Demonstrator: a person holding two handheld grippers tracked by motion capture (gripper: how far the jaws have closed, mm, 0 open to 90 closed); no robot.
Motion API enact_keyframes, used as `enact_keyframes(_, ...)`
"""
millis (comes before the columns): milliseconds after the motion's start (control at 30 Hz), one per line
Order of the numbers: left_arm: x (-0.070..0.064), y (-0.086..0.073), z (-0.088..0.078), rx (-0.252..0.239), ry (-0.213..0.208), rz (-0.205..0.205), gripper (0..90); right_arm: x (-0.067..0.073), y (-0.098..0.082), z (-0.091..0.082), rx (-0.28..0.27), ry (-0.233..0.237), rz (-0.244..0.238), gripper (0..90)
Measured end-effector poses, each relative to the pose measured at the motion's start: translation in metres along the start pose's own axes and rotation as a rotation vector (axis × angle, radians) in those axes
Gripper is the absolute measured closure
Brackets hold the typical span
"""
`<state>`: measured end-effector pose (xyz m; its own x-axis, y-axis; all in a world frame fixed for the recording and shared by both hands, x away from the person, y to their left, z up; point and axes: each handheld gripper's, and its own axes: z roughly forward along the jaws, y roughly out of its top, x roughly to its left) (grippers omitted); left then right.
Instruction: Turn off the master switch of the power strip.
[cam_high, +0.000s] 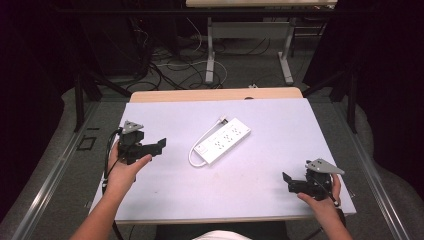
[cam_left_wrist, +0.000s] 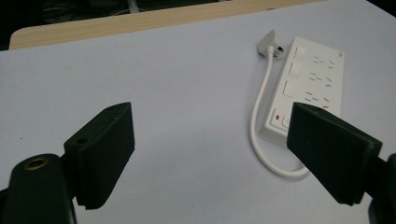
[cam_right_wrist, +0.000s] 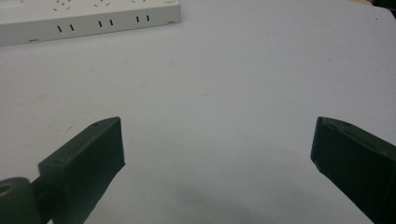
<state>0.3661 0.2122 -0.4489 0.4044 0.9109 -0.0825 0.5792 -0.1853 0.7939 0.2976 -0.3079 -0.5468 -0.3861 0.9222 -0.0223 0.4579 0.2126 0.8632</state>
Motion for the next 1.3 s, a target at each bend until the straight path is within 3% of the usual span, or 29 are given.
enact_keyframes(400,0.003,0.013,0.011,-0.018,-0.004,-0.045,16.5,-0.001,-0.001,0.001,0.004,0.001,0.007,2.4)
enact_keyframes(533,0.002,0.019,0.016,-0.012,-0.007,-0.021,16.7,-0.001,-0.001,0.002,0.005,0.004,0.001,2.4)
enact_keyframes(800,-0.002,0.027,0.024,-0.006,-0.011,-0.017,16.8,-0.002,-0.001,0.002,0.01,0.003,0.011,2.5)
enact_keyframes(867,-0.002,0.029,0.027,-0.005,0.003,0.006,16.8,-0.002,-0.001,0.002,0.01,0.003,0.011,2.6)
enact_keyframes(1033,-0.006,0.034,0.034,0.005,-0.007,0.011,18.5,-0.003,-0.002,0.002,0.007,-0.006,0.013,2.7)
enact_keyframes(1300,-0.015,0.04,0.048,0.038,-0.011,0.06,20.1,-0.004,-0.002,0.003,0.004,-0.005,0.012,2.9)
